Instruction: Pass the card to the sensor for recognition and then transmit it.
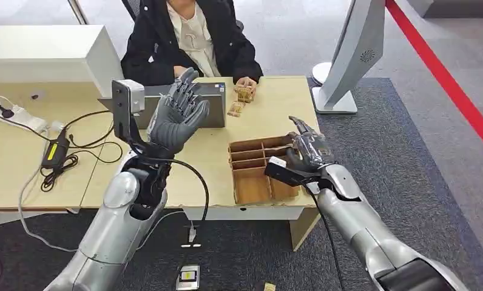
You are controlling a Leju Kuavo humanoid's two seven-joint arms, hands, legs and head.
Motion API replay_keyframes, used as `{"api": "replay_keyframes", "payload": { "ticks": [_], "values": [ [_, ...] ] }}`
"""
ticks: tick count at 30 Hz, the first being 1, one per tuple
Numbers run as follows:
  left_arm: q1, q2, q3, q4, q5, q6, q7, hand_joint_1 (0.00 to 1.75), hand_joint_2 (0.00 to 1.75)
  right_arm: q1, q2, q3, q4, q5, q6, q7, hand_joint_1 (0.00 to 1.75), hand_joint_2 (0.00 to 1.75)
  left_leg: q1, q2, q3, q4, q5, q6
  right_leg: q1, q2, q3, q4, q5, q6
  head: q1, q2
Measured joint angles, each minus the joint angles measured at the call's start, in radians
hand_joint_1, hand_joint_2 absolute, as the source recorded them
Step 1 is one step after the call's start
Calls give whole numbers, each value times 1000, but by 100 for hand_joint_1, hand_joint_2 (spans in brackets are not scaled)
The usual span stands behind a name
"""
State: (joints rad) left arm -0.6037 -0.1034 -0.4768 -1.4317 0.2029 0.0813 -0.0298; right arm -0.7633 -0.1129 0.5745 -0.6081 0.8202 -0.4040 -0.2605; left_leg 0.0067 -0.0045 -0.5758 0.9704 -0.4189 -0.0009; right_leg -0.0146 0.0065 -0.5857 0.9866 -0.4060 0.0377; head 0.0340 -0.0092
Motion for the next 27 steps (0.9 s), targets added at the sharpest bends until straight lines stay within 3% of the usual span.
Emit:
{"api": "replay_keyframes", "payload": {
  "ticks": [16,21,27],
  "values": [
    [1,6,-7,-14,29,21,14,0,175,-5,5,0,2,-2,3,13,175,175,0,0,0,0,0,0,0,0,0,0,0,0,0,0],
    [-1,4,-8,-11,13,20,-14,0,175,-5,5,-1,-4,-7,-5,14,175,175,0,0,0,0,0,0,0,0,0,0,0,0,0,0],
    [-6,0,-9,0,16,5,-22,0,175,-34,1,-14,-18,-43,-39,-21,175,175,0,0,0,0,0,0,0,0,0,0,0,0,0,0]
  ]
}}
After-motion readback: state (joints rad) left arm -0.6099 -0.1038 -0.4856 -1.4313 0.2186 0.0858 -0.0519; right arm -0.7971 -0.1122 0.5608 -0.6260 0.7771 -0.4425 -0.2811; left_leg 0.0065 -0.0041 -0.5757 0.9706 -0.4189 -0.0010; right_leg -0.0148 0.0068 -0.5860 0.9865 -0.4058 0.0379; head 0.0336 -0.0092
